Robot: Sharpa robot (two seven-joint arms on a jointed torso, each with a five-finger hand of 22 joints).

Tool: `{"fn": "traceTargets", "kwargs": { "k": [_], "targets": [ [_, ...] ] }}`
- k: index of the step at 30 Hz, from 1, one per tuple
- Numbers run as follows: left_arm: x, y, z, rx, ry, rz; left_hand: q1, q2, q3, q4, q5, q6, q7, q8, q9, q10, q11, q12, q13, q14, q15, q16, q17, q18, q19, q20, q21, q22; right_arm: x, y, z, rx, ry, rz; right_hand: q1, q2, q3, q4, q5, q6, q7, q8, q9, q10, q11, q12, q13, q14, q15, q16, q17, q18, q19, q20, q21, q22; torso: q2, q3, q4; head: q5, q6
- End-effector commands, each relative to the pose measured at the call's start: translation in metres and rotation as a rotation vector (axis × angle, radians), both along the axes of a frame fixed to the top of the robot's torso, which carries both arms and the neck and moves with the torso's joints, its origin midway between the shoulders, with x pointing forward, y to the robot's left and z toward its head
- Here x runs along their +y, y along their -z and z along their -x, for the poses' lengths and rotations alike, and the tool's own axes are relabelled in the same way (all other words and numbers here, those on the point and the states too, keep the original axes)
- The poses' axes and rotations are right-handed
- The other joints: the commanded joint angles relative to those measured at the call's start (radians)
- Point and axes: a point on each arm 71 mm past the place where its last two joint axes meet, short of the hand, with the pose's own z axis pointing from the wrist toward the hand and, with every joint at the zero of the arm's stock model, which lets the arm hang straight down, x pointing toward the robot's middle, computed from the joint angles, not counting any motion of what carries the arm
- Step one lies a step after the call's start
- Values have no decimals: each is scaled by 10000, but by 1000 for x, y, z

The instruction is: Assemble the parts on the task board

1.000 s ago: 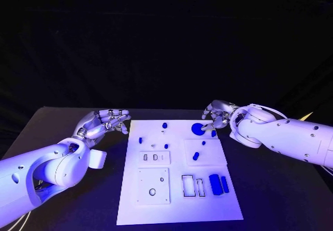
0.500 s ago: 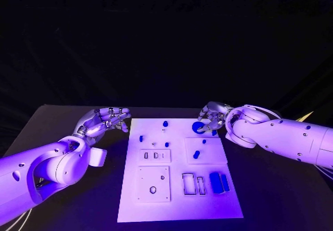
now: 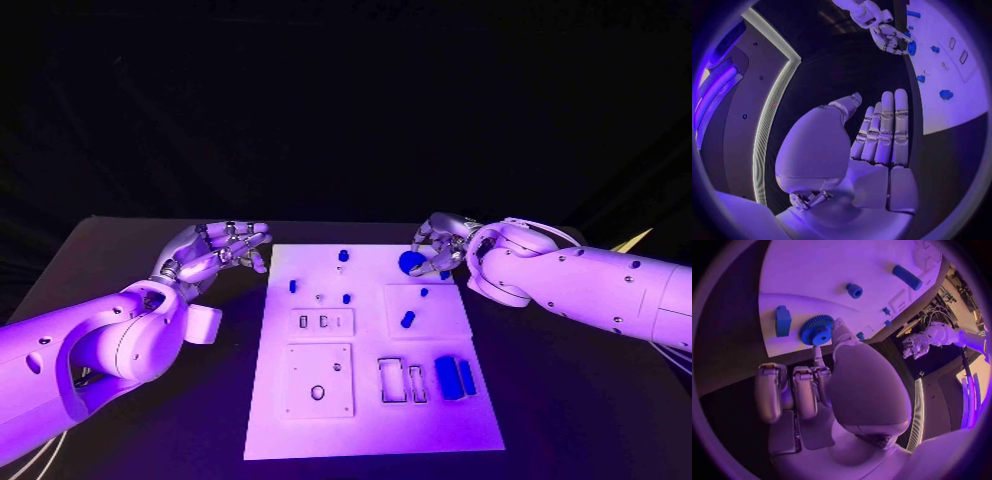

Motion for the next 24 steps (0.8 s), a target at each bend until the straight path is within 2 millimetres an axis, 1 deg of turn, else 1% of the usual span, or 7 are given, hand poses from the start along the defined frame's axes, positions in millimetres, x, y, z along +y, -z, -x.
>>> {"fn": "traceTargets", "kwargs": {
  "k": [1, 3, 5, 7, 13, 18, 24],
  "targets": [
    [-1, -1, 0, -25, 49, 32, -242, -44, 477, -35, 99, -93, 6, -195, 160, -74, -28, -93, 119, -102, -14, 234, 178, 125, -87, -26, 154, 186, 0, 2, 0, 85, -32, 19, -16, 384, 391, 111, 163, -73, 10, 227, 98, 1448, -45, 161, 2753, 1060, -8, 137, 2794, -248, 920, -3, 193, 2055, 0, -1, -1, 8, -1],
    [-1, -1, 0, -15, 43, 26, -242, -44, 477, -35, 99, -93, 6, -195, 160, -74, -28, -93, 119, -102, -14, 234, 178, 125, -87, -26, 154, 186, 0, 3, 0, 155, -54, 46, 60, 545, 553, 85, 158, 34, 0, 220, 76, 1448, -53, 161, 2753, 1060, -19, 137, 2794, -251, 924, -10, 205, 2071, 3, 3, -6, 16, -9],
    [-1, -1, 0, -8, 40, 22, -242, -44, 477, -35, 99, -93, 6, -195, 160, -74, -28, -93, 119, -102, -14, 234, 178, 125, -87, -26, 154, 186, 0, 4, 0, 202, -73, 84, 233, 806, 912, 23, 169, 213, -58, 173, 9, 1448, -95, 161, 2753, 1060, -77, 137, 2794, -265, 954, -48, 256, 2132, 4, 4, -5, 14, -19],
    [-1, -1, 0, -4, 34, 18, -242, -44, 477, -35, 99, -93, 6, -195, 160, -74, -28, -93, 119, -102, -14, 234, 178, 125, -87, -26, 154, 186, -1, 4, 0, 237, -79, 122, 268, 865, 1115, 10, 167, 310, -81, 123, -47, 1448, -120, 161, 2753, 1060, -108, 137, 2794, -267, 956, -76, 263, 2143, 4, 3, -3, 10, -17],
    [0, -1, 0, 3, 19, 9, -245, -36, 480, -31, 102, -105, 7, -199, 169, -94, -26, -86, 123, -125, -11, 256, 191, 127, -119, -18, 187, 201, -4, 6, -1, 297, -76, 200, 312, 943, 1570, -67, 164, 506, -122, 4, -174, 1448, -159, 161, 2753, 1060, -165, 137, 2794, -271, 962, -131, 278, 2167, 2, -8, 1, 15, -32],
    [0, -1, 0, 6, 11, 5, -245, -36, 480, -31, 102, -105, 7, -199, 169, -94, -26, -86, 123, -125, -11, 256, 191, 127, -119, -18, 187, 201, -4, 6, -1, 322, -137, 210, 282, 977, 1788, -103, 160, 613, -141, -39, -226, 1448, -173, 161, 2753, 1060, -192, 137, 2794, -277, 973, -156, 295, 2190, 6, 4, 3, 18, -35],
    [0, -1, 0, 8, 6, 2, -245, -36, 480, -31, 102, -105, 7, -199, 169, -94, -26, -86, 123, -125, -11, 256, 191, 127, -119, -18, 187, 201, -2, 6, -1, 174, -241, 287, 240, 978, 2162, -233, 155, 847, -204, -58, -283, 1448, -225, 161, 2753, 1060, -253, 137, 2794, -279, 977, -208, 302, 2204, 3, -3, -2, 31, -46]
  ]
}}
